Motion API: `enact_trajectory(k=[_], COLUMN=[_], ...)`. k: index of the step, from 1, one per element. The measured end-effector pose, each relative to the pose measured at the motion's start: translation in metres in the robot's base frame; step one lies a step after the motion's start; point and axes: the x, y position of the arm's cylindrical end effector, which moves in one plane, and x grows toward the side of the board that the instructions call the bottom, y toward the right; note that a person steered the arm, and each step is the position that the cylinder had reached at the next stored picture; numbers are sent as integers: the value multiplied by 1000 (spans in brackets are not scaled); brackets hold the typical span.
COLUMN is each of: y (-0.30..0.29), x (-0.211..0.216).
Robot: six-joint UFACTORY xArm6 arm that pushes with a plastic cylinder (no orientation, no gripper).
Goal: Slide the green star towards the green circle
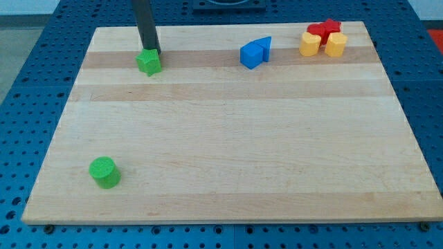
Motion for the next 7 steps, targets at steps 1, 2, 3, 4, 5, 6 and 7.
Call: enact_trajectory(k=[1, 2, 3, 4, 5, 6, 7], y=[-9, -9, -9, -9, -5, 7, 23], x=[24, 42, 59, 71, 81, 94, 99])
